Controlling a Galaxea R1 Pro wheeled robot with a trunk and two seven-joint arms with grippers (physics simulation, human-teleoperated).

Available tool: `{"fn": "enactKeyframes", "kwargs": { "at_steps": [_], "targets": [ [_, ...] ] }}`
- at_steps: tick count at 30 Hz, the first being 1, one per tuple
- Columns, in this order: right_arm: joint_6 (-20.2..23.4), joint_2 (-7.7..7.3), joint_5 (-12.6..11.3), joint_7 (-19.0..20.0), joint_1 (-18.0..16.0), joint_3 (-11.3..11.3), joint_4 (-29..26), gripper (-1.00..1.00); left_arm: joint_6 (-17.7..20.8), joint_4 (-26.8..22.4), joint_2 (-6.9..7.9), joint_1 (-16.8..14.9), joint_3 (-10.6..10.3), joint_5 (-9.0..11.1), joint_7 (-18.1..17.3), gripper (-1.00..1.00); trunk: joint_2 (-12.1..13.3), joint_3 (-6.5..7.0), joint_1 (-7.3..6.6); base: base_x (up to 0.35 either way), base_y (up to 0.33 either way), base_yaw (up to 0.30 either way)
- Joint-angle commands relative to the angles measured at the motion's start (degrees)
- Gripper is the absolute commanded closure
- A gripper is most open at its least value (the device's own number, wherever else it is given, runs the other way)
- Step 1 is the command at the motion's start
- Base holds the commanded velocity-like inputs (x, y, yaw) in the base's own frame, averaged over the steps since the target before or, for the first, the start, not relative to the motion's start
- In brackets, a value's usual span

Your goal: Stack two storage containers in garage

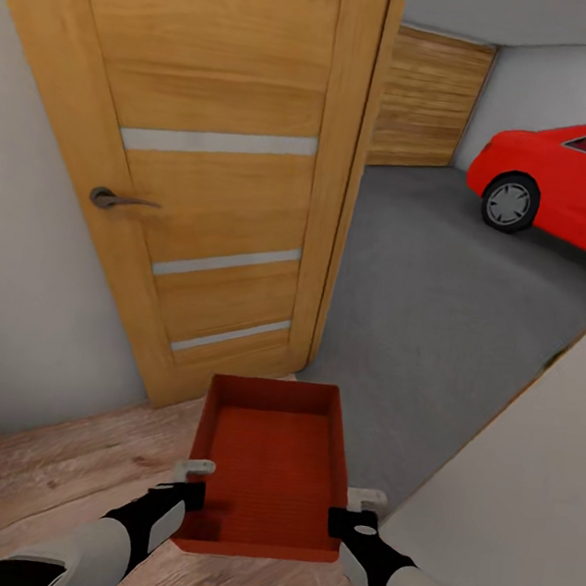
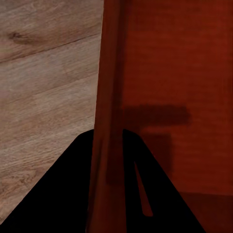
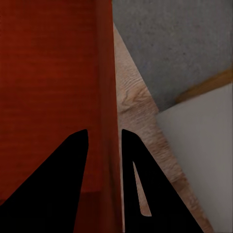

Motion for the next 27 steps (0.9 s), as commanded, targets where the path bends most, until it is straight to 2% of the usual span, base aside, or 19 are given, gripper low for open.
{"fn": "enactKeyframes", "kwargs": {
  "at_steps": [1, 8, 22, 27],
  "targets": [
    [-1.4, -0.5, 0.3, 2.6, -0.1, -1.4, -0.2, 1.0, 0.2, 0.4, 1.95, 0.0, -2.3, 2.0, 0.2, 1.0, 0.0, -0.05, 0.03, 0.316, 0.164, 0.0],
    [-1.3, -0.45, 0.3, 2.5, -0.1, -1.5, -0.2, 1.0, 0.2, 0.4, 1.94, 0.0, -2.3, 2.0, 0.2, 1.0, 0.0, 0.04, 0.03, 0.23, 0.106, -0.054],
    [-1.3, -0.44, 0.3, 2.5, -0.1, -1.5, -0.2, 1.0, 0.1, 0.4, 1.94, 0.0, -2.3, 2.0, 0.2, 1.0, 0.0, 0.48, 0.03, 0.009, 0.003, -0.22],
    [-1.3, -0.45, 0.3, 2.5, -0.1, -1.5, -0.2, 1.0, 0.2, 0.4, 1.95, 0.0, -2.3, 2.0, 0.2, 1.0, 0.0, 0.51, 0.03, 0.038, 0.073, -0.095]
  ]
}}
